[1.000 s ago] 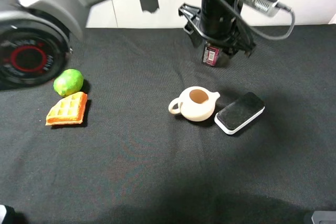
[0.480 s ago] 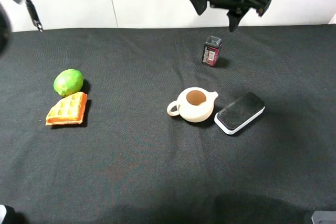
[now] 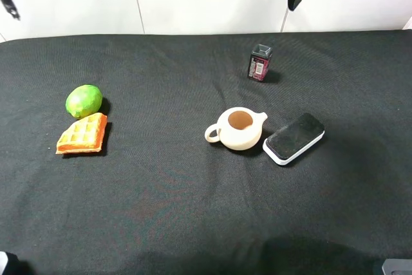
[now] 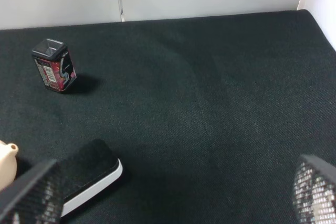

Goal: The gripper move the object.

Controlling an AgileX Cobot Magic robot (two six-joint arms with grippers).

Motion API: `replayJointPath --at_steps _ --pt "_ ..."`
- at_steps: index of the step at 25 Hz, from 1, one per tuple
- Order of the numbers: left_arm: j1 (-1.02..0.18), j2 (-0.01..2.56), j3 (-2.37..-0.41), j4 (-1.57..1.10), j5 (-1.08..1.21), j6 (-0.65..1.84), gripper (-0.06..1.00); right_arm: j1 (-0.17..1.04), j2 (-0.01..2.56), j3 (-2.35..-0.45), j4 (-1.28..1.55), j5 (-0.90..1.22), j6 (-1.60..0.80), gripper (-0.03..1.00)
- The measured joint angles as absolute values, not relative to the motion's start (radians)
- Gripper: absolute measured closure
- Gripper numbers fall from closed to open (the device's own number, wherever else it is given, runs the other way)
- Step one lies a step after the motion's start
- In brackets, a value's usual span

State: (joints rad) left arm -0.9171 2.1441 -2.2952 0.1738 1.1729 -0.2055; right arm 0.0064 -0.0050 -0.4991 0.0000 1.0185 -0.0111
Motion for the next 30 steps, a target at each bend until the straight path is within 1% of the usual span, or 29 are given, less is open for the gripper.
replayJointPath --at_steps 3,6,13,20,26,30 --pt "-0.913 2.091 -2.248 0.173 1.173 -0.204 0.27 0.006 -0.005 -0.499 0.000 1.019 -0.011 0.31" --pt "-0.894 2.015 -2.148 0.173 1.173 -0.202 0.27 0.006 -0.005 -0.499 0.000 1.019 -0.011 0.31" --pt "-0.787 1.773 -1.768 0.173 1.171 -0.212 0.27 0.006 -0.005 -0.499 0.000 1.019 -0.011 0.31" --pt "-0.632 1.455 -1.337 0.138 1.166 -0.252 0.27 0.006 -0.005 -0.499 0.000 1.019 -0.011 0.31" --pt "-0.457 1.170 -0.994 0.129 1.143 -0.255 0.27 0.006 -0.005 -0.499 0.000 1.019 -0.011 0.31" --pt "-0.338 0.971 -0.806 0.129 1.140 -0.249 0.27 0.006 -0.005 -0.499 0.000 1.019 -0.011 0.31"
